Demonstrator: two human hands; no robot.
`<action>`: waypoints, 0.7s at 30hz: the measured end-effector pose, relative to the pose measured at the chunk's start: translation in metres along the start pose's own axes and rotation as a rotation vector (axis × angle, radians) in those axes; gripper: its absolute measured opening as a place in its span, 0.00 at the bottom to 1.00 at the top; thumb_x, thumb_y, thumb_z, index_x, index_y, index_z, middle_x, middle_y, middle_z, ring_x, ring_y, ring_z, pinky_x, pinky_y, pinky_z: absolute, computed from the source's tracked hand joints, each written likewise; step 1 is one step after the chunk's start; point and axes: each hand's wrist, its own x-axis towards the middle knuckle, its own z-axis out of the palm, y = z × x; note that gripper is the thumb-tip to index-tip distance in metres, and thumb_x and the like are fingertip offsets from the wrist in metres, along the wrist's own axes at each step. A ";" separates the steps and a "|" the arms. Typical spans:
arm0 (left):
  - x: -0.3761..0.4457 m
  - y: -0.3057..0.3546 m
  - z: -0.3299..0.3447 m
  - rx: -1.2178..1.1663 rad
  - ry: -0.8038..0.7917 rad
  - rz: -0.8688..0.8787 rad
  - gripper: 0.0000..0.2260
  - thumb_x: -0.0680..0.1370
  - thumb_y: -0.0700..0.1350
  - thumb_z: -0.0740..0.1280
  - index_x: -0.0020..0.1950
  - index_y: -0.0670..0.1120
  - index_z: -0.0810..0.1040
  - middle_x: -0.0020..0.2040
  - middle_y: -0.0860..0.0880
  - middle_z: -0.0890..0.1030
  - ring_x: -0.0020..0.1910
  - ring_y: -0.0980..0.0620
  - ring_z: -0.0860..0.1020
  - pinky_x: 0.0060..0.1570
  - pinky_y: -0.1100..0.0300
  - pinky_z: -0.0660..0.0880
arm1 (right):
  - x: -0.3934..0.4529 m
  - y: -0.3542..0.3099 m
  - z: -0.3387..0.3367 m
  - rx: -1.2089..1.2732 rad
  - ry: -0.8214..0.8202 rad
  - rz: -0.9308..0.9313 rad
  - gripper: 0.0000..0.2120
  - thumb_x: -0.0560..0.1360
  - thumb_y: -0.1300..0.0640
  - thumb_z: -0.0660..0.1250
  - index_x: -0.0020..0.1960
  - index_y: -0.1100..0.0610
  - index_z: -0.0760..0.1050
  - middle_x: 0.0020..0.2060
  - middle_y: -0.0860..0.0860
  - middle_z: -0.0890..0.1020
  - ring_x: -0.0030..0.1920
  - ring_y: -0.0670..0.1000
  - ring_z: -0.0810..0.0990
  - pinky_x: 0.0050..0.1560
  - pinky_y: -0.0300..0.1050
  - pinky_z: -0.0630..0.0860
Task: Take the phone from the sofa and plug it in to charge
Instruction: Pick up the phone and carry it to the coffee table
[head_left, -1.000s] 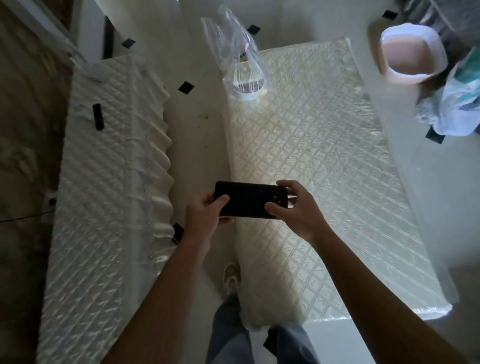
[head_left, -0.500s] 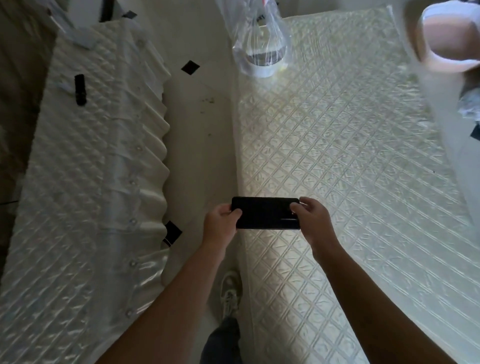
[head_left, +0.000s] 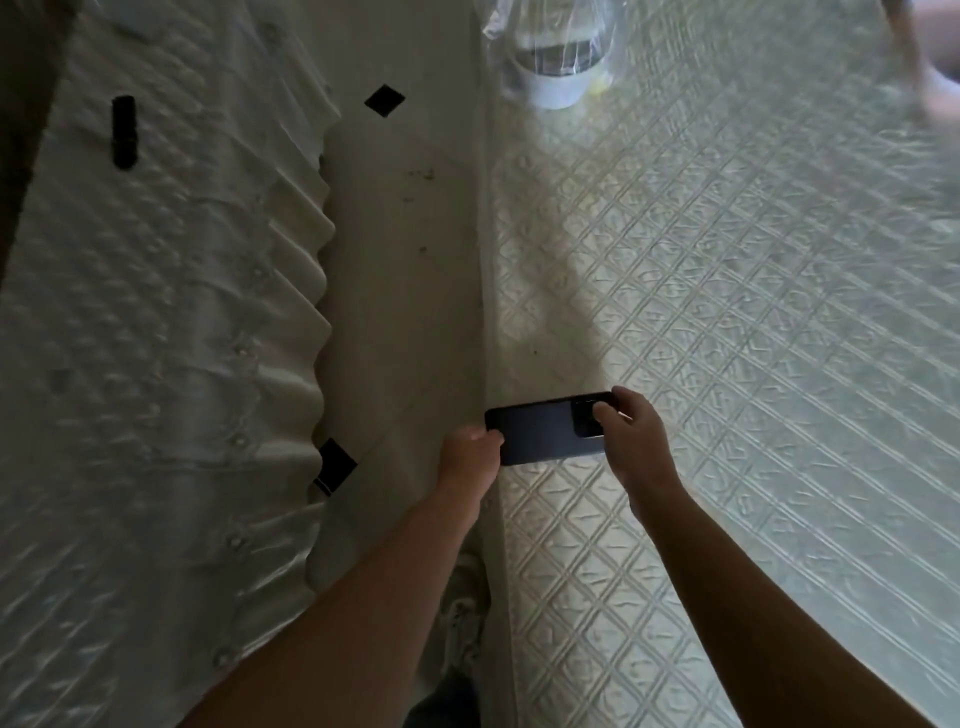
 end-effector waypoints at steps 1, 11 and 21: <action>0.003 -0.001 0.002 -0.005 -0.004 -0.002 0.09 0.76 0.39 0.64 0.36 0.46 0.73 0.40 0.44 0.75 0.44 0.48 0.72 0.44 0.55 0.70 | 0.002 0.002 0.002 -0.010 0.003 0.003 0.23 0.77 0.57 0.63 0.70 0.60 0.68 0.61 0.54 0.77 0.60 0.52 0.75 0.59 0.45 0.71; 0.012 0.001 0.002 0.062 -0.110 0.040 0.16 0.77 0.41 0.62 0.65 0.44 0.77 0.48 0.50 0.78 0.49 0.50 0.77 0.54 0.54 0.76 | 0.010 0.022 0.010 -0.310 0.007 0.015 0.14 0.72 0.58 0.65 0.55 0.62 0.74 0.56 0.60 0.76 0.57 0.61 0.74 0.58 0.59 0.73; 0.004 0.003 -0.003 0.105 -0.060 0.096 0.09 0.76 0.38 0.63 0.49 0.45 0.82 0.42 0.49 0.79 0.43 0.52 0.76 0.38 0.68 0.71 | 0.008 0.022 0.007 -0.225 -0.008 -0.007 0.22 0.73 0.59 0.65 0.66 0.60 0.70 0.60 0.58 0.76 0.60 0.57 0.75 0.62 0.59 0.72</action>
